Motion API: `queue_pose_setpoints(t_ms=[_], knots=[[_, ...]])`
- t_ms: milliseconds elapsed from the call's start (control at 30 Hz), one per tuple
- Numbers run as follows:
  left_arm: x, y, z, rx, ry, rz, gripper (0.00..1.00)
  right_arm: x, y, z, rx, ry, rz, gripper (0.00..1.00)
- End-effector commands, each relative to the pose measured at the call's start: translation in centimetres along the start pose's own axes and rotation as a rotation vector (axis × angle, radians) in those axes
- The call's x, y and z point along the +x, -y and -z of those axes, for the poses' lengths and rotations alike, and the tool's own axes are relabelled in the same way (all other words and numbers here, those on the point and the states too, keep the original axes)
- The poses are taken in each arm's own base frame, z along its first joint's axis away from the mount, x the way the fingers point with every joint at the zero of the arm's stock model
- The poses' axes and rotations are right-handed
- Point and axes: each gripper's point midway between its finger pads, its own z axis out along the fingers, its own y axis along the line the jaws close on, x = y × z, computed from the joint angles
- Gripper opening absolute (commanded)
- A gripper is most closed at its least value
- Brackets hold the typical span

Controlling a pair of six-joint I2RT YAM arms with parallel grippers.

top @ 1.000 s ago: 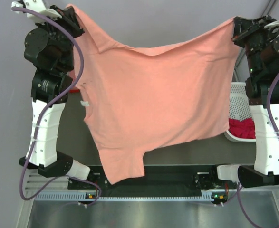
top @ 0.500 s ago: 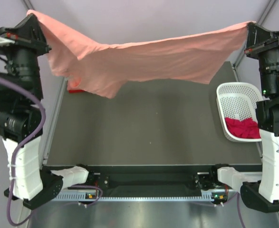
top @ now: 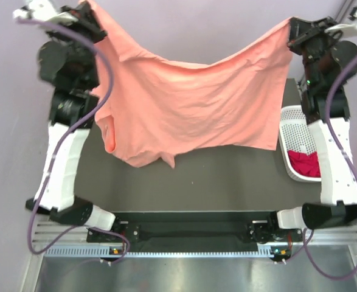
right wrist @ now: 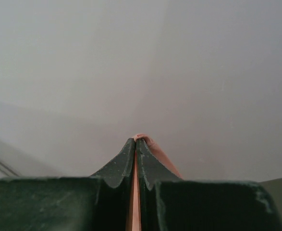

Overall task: Fold and stack the t-shirts
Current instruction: Flatten the tshirt out

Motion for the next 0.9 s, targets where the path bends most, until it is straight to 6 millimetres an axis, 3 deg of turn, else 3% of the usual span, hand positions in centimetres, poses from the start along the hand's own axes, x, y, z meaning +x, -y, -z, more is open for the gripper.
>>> queue_pose_setpoints(t_ms=[0, 33, 67, 100, 133, 167, 200, 233, 267, 300, 333, 400, 533, 600, 667, 700, 767, 800, 833, 867], knots=[[-1.0, 0.4, -3.9, -0.014, 0.140, 0.030, 0.00, -3.3, -2.0, -2.5, -0.056, 0.132, -0.023, 0.00], [-0.7, 0.3, -4.7, -0.011, 0.150, 0.035, 0.00, -3.1, -2.0, -3.2, -0.057, 0.132, -0.025, 0.00], [-0.7, -0.1, -5.7, -0.007, 0.167, 0.028, 0.00, -1.4, -1.0, -5.0, -0.041, 0.106, -0.025, 0.00], [0.4, -0.1, -7.3, -0.004, 0.176, 0.051, 0.00, -2.6, -1.8, -5.5, -0.058, 0.136, -0.028, 0.00], [0.5, -0.2, -8.1, 0.000, 0.197, 0.070, 0.00, -1.0, -1.0, -7.2, -0.045, 0.114, -0.024, 0.00], [0.7, -1.1, -9.1, -0.003, 0.210, 0.071, 0.00, -0.8, -0.9, -7.9, -0.047, 0.116, -0.025, 0.00], [1.7, -1.3, -10.5, 0.006, 0.223, 0.112, 0.00, -3.0, -2.3, -8.2, -0.077, 0.164, -0.028, 0.00], [1.8, -1.7, -11.2, 0.007, 0.237, 0.132, 0.00, -2.8, -2.2, -8.9, -0.071, 0.163, -0.028, 0.00], [1.4, -2.7, -12.0, 0.013, 0.265, 0.147, 0.00, -1.0, -1.2, -10.7, -0.054, 0.139, -0.025, 0.00], [2.2, -3.2, -13.0, 0.020, 0.278, 0.204, 0.00, -3.6, -2.6, -10.6, -0.085, 0.200, -0.030, 0.00], [1.2, -4.2, -13.5, 0.031, 0.314, 0.221, 0.00, -2.2, -1.6, -12.1, -0.065, 0.188, -0.030, 0.00], [2.0, -5.4, -14.5, 0.042, 0.322, 0.297, 0.00, -3.6, -1.9, -12.3, -0.072, 0.234, -0.038, 0.00], [1.1, -7.7, -15.3, 0.063, 0.343, 0.354, 0.00, -3.6, -0.1, -12.2, -0.026, 0.229, -0.049, 0.00], [0.3, -7.0, -14.9, 0.107, 0.341, 0.366, 0.00, -2.7, 1.0, -12.1, -0.001, 0.200, -0.055, 0.00], [0.1, -6.9, -14.7, 0.122, 0.326, 0.368, 0.00, -3.6, 0.7, -11.2, -0.005, 0.202, -0.049, 0.00], [-0.7, -6.6, -14.2, 0.137, 0.317, 0.390, 0.00, -2.1, 1.7, -11.0, 0.027, 0.156, -0.037, 0.00], [-1.5, -5.4, -13.1, 0.185, 0.281, 0.375, 0.00, -2.2, 1.6, -9.8, 0.038, 0.135, -0.032, 0.00], [-0.9, -5.2, -12.8, 0.184, 0.238, 0.363, 0.00, 0.2, 3.2, -9.5, 0.081, 0.065, -0.026, 0.00], [-0.4, -4.9, -12.2, 0.198, 0.200, 0.355, 0.00, -0.2, 2.9, -8.4, 0.082, 0.057, -0.023, 0.00], [0.9, -5.2, -10.9, 0.183, 0.138, 0.350, 0.00, 3.0, 4.7, -7.9, 0.118, -0.021, -0.016, 0.00]])
